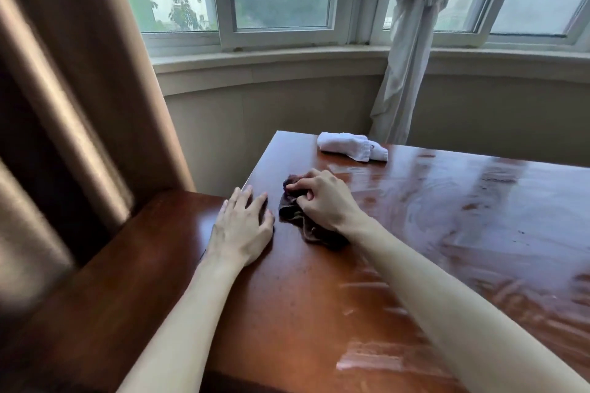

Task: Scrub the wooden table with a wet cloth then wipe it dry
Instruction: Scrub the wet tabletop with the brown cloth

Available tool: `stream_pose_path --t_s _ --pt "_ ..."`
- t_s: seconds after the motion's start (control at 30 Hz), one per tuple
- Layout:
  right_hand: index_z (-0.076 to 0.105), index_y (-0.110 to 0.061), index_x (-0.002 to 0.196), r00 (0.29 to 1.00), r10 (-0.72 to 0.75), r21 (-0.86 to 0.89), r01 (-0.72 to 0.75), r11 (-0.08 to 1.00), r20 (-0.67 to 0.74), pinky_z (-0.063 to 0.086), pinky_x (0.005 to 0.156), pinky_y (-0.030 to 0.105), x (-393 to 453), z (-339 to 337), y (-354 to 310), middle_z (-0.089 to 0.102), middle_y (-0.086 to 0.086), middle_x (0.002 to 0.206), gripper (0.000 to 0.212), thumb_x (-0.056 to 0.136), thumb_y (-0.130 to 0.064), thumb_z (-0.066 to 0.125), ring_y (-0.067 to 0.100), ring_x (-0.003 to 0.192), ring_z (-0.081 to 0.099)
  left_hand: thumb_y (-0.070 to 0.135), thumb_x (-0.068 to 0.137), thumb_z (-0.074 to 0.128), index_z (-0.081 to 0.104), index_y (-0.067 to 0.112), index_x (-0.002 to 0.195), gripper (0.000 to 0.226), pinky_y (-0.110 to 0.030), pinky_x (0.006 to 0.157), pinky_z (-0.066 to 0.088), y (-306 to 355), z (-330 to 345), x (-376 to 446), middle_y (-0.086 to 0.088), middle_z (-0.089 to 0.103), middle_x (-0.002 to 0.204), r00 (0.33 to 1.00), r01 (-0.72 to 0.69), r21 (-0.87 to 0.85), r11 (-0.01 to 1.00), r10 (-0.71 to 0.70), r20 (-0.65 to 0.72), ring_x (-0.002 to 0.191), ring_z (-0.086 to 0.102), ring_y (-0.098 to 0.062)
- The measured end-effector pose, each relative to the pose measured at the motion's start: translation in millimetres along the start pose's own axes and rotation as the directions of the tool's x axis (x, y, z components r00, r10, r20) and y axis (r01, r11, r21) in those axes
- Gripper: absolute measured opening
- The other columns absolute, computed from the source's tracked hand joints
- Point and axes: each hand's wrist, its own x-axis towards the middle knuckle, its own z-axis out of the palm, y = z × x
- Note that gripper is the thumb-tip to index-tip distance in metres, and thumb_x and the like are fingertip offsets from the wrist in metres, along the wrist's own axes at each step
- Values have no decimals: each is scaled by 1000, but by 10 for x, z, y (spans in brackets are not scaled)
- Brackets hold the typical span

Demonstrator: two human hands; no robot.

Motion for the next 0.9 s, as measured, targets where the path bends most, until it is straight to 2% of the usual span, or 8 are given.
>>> stream_pose_path --t_s 0.13,0.23,0.4,0.57,0.67,0.8,0.9 --pt "74 -39 120 988 -153 32 152 988 36 53 87 36 -944 -166 -230 65 -14 120 45 81 -31 52 16 102 54 48 98 33 43 41 147 50 -42 125 15 1 -26 -35 -4 28 164 999 -46 -13 999 46 22 154 16 -22" --pt "73 -40 121 977 -204 66 200 978 67 52 90 32 -1118 -233 -224 63 -19 127 46 81 -30 53 12 104 55 50 95 33 46 41 147 54 -40 125 16 23 -54 -56 -5 29 164 998 -60 1 998 60 18 153 18 -21" --pt "75 -38 119 990 -137 54 135 989 35 52 94 36 -473 -187 75 69 -12 118 44 80 -28 55 17 105 62 45 102 40 46 44 146 44 -37 125 15 -3 -31 -58 -2 33 162 998 -65 -6 998 65 -9 151 23 -18" --pt "78 -35 114 999 15 -19 -16 1000 -48 54 87 39 448 -92 555 71 -4 115 45 79 -25 53 24 105 65 52 92 25 51 43 144 59 -36 125 7 22 -22 -55 2 37 159 998 -66 -38 997 65 -22 149 27 -16" --pt "78 -37 113 994 81 -41 -84 996 -79 56 88 40 864 -15 769 73 -3 116 48 76 -27 49 24 107 66 51 97 33 54 44 140 48 -33 126 10 -6 18 -44 7 40 156 997 -60 -78 995 55 -58 148 28 -13" --pt "78 -36 113 988 120 -76 -127 989 -96 56 85 39 1048 28 823 72 -3 115 41 82 -21 55 25 107 65 46 98 38 58 45 137 43 -35 124 15 -22 38 -26 6 45 152 994 -65 -86 994 57 -92 144 36 -14" --pt "79 -34 111 990 100 -68 -107 992 -97 56 85 40 823 6 691 72 -2 116 45 78 -23 50 28 107 64 45 98 38 58 44 137 44 -37 124 19 -32 37 -20 4 47 150 994 -76 -82 994 69 -88 142 39 -16"
